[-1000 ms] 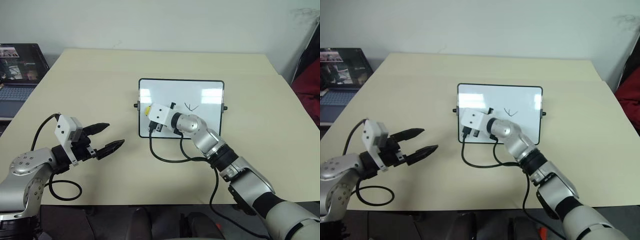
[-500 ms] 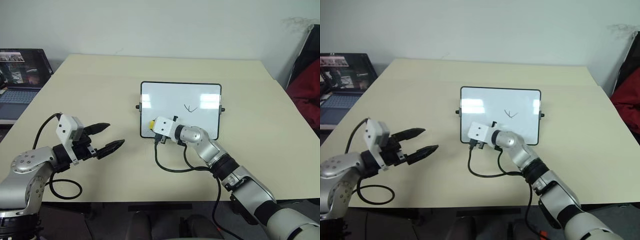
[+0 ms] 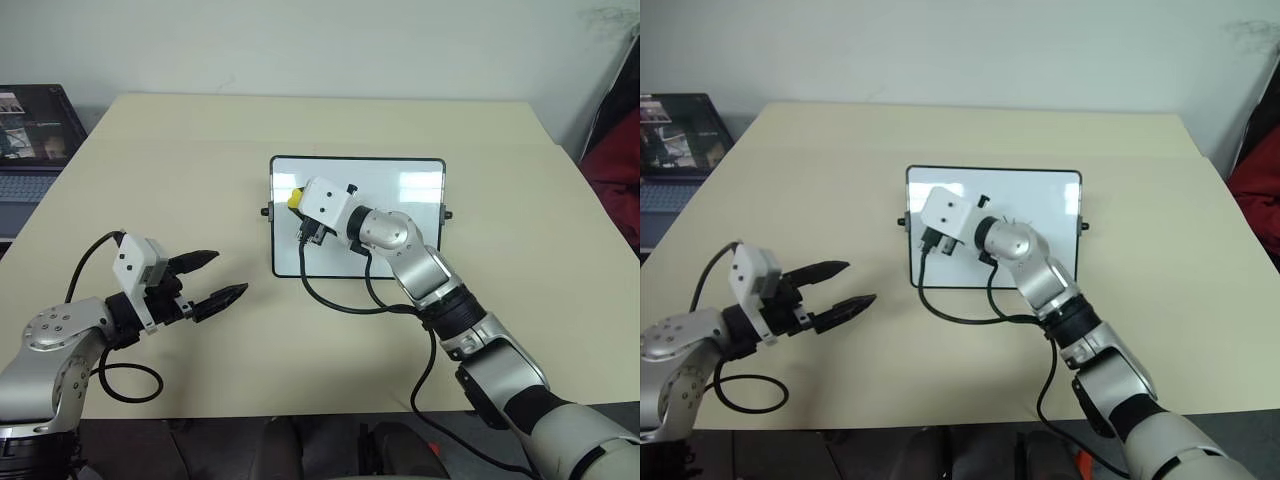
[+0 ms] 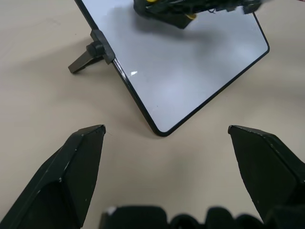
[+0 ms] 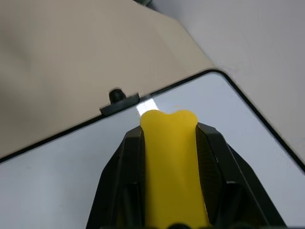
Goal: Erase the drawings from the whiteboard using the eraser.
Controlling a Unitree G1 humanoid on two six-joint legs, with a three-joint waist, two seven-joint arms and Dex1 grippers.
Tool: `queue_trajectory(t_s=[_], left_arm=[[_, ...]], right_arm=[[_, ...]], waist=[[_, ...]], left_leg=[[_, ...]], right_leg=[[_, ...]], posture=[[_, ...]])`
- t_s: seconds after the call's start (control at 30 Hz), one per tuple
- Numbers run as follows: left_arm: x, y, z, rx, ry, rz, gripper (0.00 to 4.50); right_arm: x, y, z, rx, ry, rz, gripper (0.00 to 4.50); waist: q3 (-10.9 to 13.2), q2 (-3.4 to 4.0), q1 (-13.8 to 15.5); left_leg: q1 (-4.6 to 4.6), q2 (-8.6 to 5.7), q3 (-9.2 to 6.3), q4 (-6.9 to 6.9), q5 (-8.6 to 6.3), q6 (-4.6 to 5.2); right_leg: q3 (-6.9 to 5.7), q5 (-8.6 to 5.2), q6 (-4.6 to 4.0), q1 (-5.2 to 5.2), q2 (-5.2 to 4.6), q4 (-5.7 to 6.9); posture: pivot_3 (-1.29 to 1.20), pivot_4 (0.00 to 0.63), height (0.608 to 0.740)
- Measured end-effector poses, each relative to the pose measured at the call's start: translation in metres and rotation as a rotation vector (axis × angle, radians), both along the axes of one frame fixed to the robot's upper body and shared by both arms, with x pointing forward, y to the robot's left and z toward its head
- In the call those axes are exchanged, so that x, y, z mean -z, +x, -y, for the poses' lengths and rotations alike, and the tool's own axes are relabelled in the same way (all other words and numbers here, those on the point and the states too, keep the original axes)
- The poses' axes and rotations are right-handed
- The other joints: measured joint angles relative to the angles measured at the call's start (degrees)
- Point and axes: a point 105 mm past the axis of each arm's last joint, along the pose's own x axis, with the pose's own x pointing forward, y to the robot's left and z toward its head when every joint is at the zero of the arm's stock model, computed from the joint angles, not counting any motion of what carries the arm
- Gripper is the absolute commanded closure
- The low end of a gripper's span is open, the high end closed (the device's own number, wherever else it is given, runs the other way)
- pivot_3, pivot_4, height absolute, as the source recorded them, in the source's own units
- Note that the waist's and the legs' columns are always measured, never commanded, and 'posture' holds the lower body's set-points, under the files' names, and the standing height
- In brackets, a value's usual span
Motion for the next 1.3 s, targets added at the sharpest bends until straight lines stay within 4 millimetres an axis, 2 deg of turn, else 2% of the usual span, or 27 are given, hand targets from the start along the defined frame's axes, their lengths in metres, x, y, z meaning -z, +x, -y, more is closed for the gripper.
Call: queue_trajectory(t_s=[0.13, 0.3, 0.43, 0.57, 0.67, 0.77, 0.87, 1.1, 1.3], left_arm=[[-0.003, 0.002, 0.003, 0.016, -0.001, 0.009, 0.0], [-0.001, 0.001, 0.004, 0.023, -0.002, 0.0, 0.0], [-0.006, 0.004, 0.006, 0.026, -0.002, 0.017, 0.0], [-0.011, 0.007, 0.009, 0.037, -0.001, 0.035, 0.0], [-0.012, 0.009, 0.012, 0.042, -0.002, 0.04, 0.0], [-0.012, 0.011, 0.014, 0.033, -0.015, 0.046, 0.0], [-0.016, 0.015, 0.022, 0.023, -0.052, 0.076, 0.0], [-0.018, 0.018, 0.04, 0.022, -0.103, 0.108, 0.0], [-0.021, 0.021, 0.047, 0.022, -0.133, 0.125, 0.0]], right_arm=[[0.017, -0.003, -0.005, -0.029, -0.028, -0.009, 3.38], [0.045, -0.017, -0.007, -0.084, -0.068, -0.063, 3.38], [0.054, -0.023, -0.008, -0.102, -0.084, -0.092, 3.38], [0.053, -0.025, -0.008, -0.109, -0.087, -0.106, 3.38], [0.041, -0.026, -0.003, -0.088, -0.026, -0.139, 3.38], [0.02, -0.034, 0.011, -0.063, 0.078, -0.153, 3.38], [0.005, -0.052, 0.037, -0.023, 0.174, -0.16, 3.38], [0.003, -0.093, 0.094, 0.141, 0.287, -0.18, 3.39], [0.018, -0.102, 0.127, 0.313, 0.327, -0.171, 3.39]], waist=[[0.0, -0.02, 0.0], [0.0, -0.03, 0.0], [0.0, -0.02, 0.1], [0.0, -0.02, 0.1], [0.0, -0.01, 0.2], [0.0, -0.01, 0.4], [0.0, -0.03, 0.7], [0.0, 0.01, 0.1], [0.0, 0.0, 0.1]], left_leg=[[0.12, 0.0, 0.0, 0.02, 0.0, 0.01], [0.35, 0.0, -0.05, 0.11, 0.02, 0.04], [0.58, 0.01, -0.07, 0.12, 0.05, 0.08], [0.56, 0.0, -0.07, 0.12, 0.06, 0.08], [0.32, 0.02, -0.09, 0.11, 0.05, 0.07], [0.1, 0.03, -0.12, 0.11, 0.04, 0.06], [0.02, 0.03, -0.11, 0.1, -0.01, -0.01], [0.08, -0.05, -0.05, 0.1, -0.03, -0.03], [0.11, -0.11, -0.02, 0.13, -0.03, -0.02]], right_leg=[[-0.09, 0.0, 0.0, 0.09, 0.0, 0.11], [-0.14, 0.0, 0.0, 0.38, 0.0, 0.17], [-0.18, -0.01, 0.02, 0.44, 0.0, 0.17], [-0.13, 0.0, 0.0, 0.54, 0.0, 0.18], [-0.17, 0.01, 0.0, 0.4, 0.0, 0.17], [-0.16, 0.0, 0.01, 0.27, -0.01, 0.07], [-0.17, -0.05, 0.1, 0.29, -0.02, -0.06], [-0.14, -0.08, 0.14, 0.29, 0.03, 0.01], [-0.14, -0.1, 0.17, 0.33, 0.04, 0.02]], posture=[[0.0, 0.15, 0.74], [0.0, 0.15, 0.74], [0.0, 0.15, 0.74], [0.0, 0.15, 0.74], [0.0, 0.15, 0.74], [0.0, 0.15, 0.74], [0.0, 0.15, 0.74], [0.0, 0.15, 0.74], [0.0, 0.15, 0.74]])
